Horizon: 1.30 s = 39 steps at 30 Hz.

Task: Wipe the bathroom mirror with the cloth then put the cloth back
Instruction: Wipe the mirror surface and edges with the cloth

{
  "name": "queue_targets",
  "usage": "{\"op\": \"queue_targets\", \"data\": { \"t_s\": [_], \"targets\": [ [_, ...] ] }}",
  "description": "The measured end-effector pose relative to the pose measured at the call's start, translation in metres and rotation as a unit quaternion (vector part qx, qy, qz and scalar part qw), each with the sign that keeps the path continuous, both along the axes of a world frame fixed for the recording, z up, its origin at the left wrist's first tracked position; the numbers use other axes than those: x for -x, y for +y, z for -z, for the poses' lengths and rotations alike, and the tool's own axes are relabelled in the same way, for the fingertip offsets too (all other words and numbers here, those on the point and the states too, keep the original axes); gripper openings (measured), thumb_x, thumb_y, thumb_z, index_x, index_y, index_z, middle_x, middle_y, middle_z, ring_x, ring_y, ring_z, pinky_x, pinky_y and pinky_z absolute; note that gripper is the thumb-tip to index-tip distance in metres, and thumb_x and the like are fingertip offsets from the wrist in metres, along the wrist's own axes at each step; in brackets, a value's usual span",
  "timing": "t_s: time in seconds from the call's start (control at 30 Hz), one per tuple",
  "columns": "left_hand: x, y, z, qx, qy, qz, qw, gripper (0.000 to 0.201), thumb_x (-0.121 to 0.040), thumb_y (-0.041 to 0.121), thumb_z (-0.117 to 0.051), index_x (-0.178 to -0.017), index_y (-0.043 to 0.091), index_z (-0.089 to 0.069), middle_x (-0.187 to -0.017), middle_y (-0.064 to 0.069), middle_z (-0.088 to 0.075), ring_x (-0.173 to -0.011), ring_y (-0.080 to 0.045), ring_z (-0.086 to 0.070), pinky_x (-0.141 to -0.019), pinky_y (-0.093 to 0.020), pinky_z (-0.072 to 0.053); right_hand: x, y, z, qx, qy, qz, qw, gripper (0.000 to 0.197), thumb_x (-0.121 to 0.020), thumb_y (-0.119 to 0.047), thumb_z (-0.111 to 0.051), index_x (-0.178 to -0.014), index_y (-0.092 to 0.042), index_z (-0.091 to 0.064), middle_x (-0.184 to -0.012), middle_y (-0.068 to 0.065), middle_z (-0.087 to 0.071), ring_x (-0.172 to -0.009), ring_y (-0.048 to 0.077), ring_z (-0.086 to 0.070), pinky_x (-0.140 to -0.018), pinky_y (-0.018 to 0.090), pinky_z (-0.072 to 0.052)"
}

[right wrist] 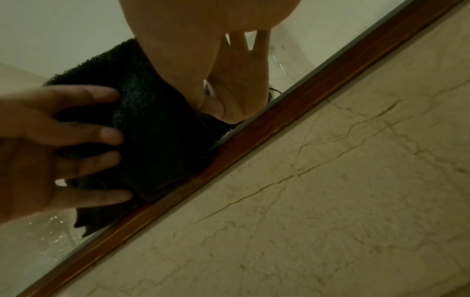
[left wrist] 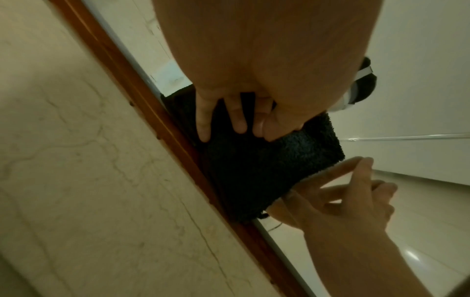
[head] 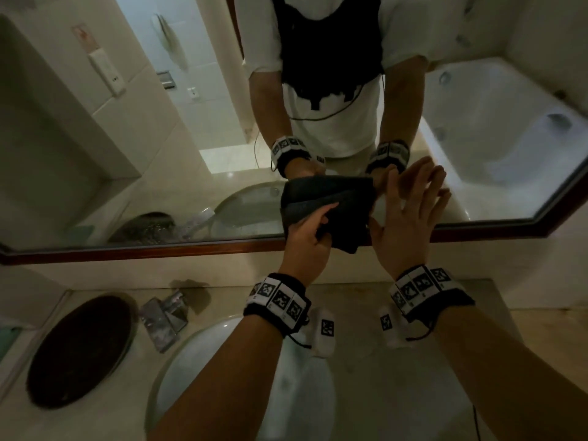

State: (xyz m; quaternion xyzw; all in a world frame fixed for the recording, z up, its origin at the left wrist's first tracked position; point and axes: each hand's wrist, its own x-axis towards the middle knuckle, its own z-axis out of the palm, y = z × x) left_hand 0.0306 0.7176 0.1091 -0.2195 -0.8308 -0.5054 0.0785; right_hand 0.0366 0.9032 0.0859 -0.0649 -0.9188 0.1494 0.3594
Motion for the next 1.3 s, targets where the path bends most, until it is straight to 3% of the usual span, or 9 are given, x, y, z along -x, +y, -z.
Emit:
{"op": "queue_targets", "data": {
  "t_s": [0.13,0.27,0.43,0.5,0.63,0.8,0.97,1.17,1.3],
  "targets": [
    [0.002,0.000,0.003,0.001,0.002,0.001,1.000,0.052,-0.086,-0.007,-0.052,-0.134,0.012,-0.057,-0.126,-0.007,-0.055,-0.120,-0.019,-0.052,-0.110,-0.037,-0.043,-0.001,0.000,-0.001,0.003,-0.001,-0.004,1.000,0.076,-0.096,-0.053,-0.043,-0.157,-0.019,-0.016,-0.159,0.031,-0.002,-0.146,0.053,0.001,-0.114,0.069,-0.007],
    [0.002,-0.016,0.004,0.020,-0.016,-0.010,1.000,0.054,-0.091,-0.008,-0.050,-0.138,0.018,-0.052,-0.127,-0.011,-0.049,-0.109,-0.007,-0.044,-0.107,-0.019,-0.037,-0.004,-0.014,-0.006,0.041,0.014,0.006,0.999,0.084,-0.092,-0.042,-0.059,-0.157,-0.019,-0.010,-0.158,0.033,-0.001,-0.146,0.051,0.003,-0.117,0.065,-0.006],
    [0.010,-0.049,0.010,-0.009,-0.034,-0.006,0.999,0.056,-0.094,-0.007,-0.047,-0.141,0.023,-0.050,-0.137,-0.013,-0.045,-0.114,-0.007,-0.047,-0.110,-0.026,-0.040,-0.007,-0.050,-0.021,0.109,0.068,-0.029,0.991,0.079,-0.090,-0.037,-0.060,-0.154,-0.020,-0.017,-0.159,0.032,-0.001,-0.148,0.047,-0.001,-0.116,0.065,-0.013],
    [0.012,-0.062,0.012,-0.008,-0.024,-0.012,1.000,0.057,-0.093,-0.008,-0.047,-0.141,0.024,-0.048,-0.140,-0.013,-0.044,-0.120,-0.010,-0.047,-0.110,-0.024,-0.040,-0.005,-0.067,-0.022,0.084,0.073,-0.051,0.992,0.078,-0.092,-0.038,-0.061,-0.154,-0.019,-0.018,-0.160,0.029,-0.003,-0.149,0.044,-0.002,-0.117,0.064,-0.012],
    [0.019,-0.088,0.019,-0.006,-0.023,-0.032,0.999,0.059,-0.091,-0.008,-0.046,-0.141,0.022,-0.049,-0.131,-0.020,-0.047,-0.117,-0.026,-0.050,-0.107,-0.040,-0.044,0.006,-0.081,-0.015,0.040,0.041,-0.023,0.998,0.087,-0.088,-0.044,-0.063,-0.156,-0.023,-0.014,-0.160,0.030,-0.001,-0.148,0.047,0.001,-0.116,0.065,-0.012],
    [0.024,-0.111,0.027,-0.013,0.000,-0.034,0.999,0.056,-0.086,0.003,-0.042,-0.137,0.024,-0.052,-0.124,-0.021,-0.052,-0.115,-0.033,-0.052,-0.107,-0.047,-0.043,0.014,-0.070,-0.004,-0.012,0.038,0.004,0.999,0.098,-0.081,-0.031,-0.074,-0.156,-0.025,-0.011,-0.158,0.033,-0.005,-0.146,0.051,-0.003,-0.114,0.069,-0.012],
    [0.033,-0.158,0.034,-0.066,0.009,-0.090,0.994,0.051,-0.090,0.002,-0.051,-0.130,0.034,-0.052,-0.136,-0.011,-0.051,-0.126,-0.025,-0.051,-0.106,-0.053,-0.043,0.017,-0.066,0.003,-0.032,0.049,0.005,0.998,0.100,-0.083,-0.035,-0.074,-0.157,-0.025,-0.008,-0.158,0.031,-0.004,-0.146,0.051,-0.002,-0.118,0.064,-0.003],
    [0.035,-0.169,0.030,-0.041,0.049,-0.106,0.992,0.047,-0.088,0.000,-0.051,-0.130,0.020,-0.054,-0.136,-0.013,-0.052,-0.126,-0.020,-0.051,-0.110,-0.041,-0.043,0.019,-0.065,0.006,-0.046,0.060,-0.005,0.997,0.095,-0.084,-0.035,-0.073,-0.156,-0.020,-0.013,-0.155,0.035,-0.009,-0.144,0.053,-0.005,-0.118,0.064,-0.002],
    [0.025,-0.150,0.024,-0.049,0.025,-0.116,0.992,0.048,-0.088,-0.004,-0.051,-0.128,0.023,-0.054,-0.134,-0.012,-0.051,-0.118,-0.001,-0.050,-0.109,-0.033,-0.043,0.019,-0.066,0.007,-0.048,0.054,0.002,0.997,0.095,-0.083,-0.036,-0.073,-0.156,-0.021,-0.014,-0.156,0.034,-0.009,-0.144,0.053,-0.005,-0.118,0.064,-0.002]
  ]
}}
